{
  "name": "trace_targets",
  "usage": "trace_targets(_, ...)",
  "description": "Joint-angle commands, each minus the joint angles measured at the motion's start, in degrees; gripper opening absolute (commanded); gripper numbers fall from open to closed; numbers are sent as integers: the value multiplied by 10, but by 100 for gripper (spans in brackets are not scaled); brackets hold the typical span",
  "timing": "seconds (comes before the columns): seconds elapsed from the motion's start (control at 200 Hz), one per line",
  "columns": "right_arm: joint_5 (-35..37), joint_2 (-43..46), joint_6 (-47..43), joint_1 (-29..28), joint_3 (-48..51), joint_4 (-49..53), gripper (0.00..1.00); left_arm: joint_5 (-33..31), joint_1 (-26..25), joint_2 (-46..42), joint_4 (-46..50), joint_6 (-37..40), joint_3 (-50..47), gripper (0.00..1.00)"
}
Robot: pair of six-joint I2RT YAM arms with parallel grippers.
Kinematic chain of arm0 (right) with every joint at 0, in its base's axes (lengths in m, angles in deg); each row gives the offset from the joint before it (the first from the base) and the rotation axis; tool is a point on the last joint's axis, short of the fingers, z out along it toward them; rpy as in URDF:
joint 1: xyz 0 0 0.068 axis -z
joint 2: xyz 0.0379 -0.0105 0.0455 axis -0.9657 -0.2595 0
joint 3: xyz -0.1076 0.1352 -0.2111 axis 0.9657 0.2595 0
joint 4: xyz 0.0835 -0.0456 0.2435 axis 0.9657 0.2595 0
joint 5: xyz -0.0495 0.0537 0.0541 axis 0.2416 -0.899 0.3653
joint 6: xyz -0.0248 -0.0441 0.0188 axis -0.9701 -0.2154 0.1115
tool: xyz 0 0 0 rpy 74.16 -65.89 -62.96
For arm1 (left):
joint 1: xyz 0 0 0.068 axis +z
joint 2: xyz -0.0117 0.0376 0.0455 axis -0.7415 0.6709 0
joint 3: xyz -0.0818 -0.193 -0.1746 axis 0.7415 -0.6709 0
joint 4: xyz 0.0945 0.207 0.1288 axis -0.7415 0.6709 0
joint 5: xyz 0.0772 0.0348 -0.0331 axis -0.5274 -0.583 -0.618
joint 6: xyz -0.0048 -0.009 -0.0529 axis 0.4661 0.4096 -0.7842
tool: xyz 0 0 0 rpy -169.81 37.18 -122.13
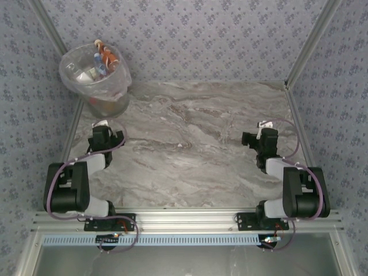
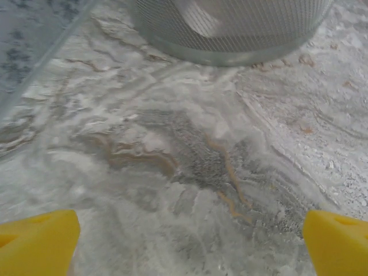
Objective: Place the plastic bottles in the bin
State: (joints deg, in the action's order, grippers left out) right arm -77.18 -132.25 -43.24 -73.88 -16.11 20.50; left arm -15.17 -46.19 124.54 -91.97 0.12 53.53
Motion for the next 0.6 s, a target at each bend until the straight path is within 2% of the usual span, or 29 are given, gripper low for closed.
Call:
trace_targets(0.0,-28,-11,-23,8,1,-76,99,93,10,26,-136,44,-11,99)
trace_targets(0.05,-40,-18,-21,15,13,-106,99,115,8,36,-221,55,-55,99)
trace_targets(0.11,-56,-27,-20,21,25,-131,99,106,8,49,-318,51,-94,99)
trace_targets(0.165,-59,-34,-21,22,40,-166,99,88,8,39,-274,44,-82,99)
trace_targets(0.24,-62,-48,-21,21,64,-219,99,10,-18,45,-245,45,-62,99)
trace_targets(0.305,-61,-62,-22,21,88,-274,99,-45,-29,47,-264,38,-69,99)
trace_targets(0.37,-47,-74,-19,18,99,-308,99,-55,-26,45,-263,31,-71,99)
trace_targets(0.47,-36,-72,-19,17,81,-281,99,-56,-26,45,-263,31,-71,99)
trace_targets(0.54,20,-77,-5,9,27,-178,99,-56,-26,45,-263,31,-71,99)
trace_targets(0.595,41,-82,-22,-10,27,-181,99,-56,-27,45,-263,32,-71,99)
